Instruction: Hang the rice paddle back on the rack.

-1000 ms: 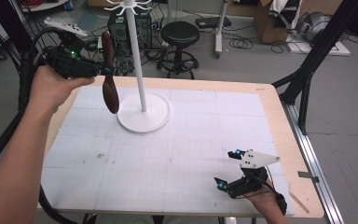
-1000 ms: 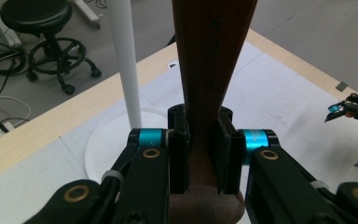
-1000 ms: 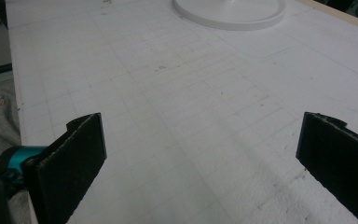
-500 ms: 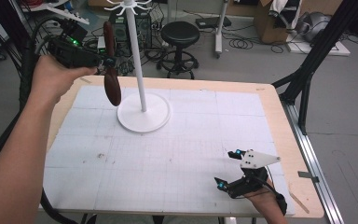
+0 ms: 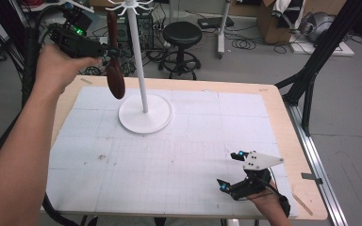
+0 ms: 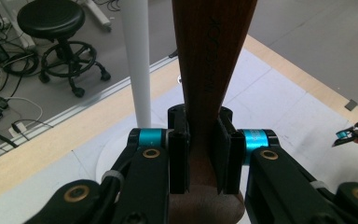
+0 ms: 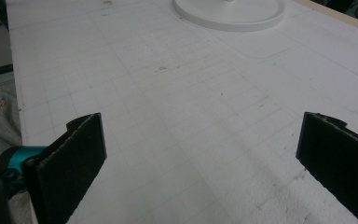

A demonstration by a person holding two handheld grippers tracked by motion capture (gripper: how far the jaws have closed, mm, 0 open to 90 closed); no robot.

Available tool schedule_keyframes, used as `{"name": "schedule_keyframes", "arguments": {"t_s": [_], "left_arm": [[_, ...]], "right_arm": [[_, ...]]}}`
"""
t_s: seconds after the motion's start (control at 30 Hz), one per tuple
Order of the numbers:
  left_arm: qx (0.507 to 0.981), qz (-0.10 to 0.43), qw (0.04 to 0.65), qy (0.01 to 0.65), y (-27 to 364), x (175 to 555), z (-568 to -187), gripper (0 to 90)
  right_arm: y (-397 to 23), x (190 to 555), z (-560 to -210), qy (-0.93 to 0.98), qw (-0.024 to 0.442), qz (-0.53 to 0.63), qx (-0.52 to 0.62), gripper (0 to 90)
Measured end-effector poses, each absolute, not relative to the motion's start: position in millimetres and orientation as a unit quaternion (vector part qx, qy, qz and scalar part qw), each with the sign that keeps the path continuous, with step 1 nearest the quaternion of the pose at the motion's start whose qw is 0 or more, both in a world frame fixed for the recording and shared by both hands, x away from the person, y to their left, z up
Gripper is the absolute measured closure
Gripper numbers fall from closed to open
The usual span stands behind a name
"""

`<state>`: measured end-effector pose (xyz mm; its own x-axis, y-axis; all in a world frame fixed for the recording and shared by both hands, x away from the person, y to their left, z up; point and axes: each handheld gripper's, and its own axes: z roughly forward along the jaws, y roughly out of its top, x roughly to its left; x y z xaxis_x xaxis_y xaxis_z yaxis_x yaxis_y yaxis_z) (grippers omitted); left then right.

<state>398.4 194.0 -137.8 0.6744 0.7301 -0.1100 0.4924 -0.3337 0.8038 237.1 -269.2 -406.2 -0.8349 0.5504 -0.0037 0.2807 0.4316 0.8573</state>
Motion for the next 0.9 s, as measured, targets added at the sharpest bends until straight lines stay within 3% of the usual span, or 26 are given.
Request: {"name": "schedule_keyframes", "arguments": {"t_s": [0.9], "left_arm": [[0.801, 0.148, 0.415, 0.405, 181.8, 416.1, -133.5, 77.7]], "right_arm": [[-269.5, 237.1, -406.5, 0.834, 0.141, 0.472, 0.25, 0.3]]}}
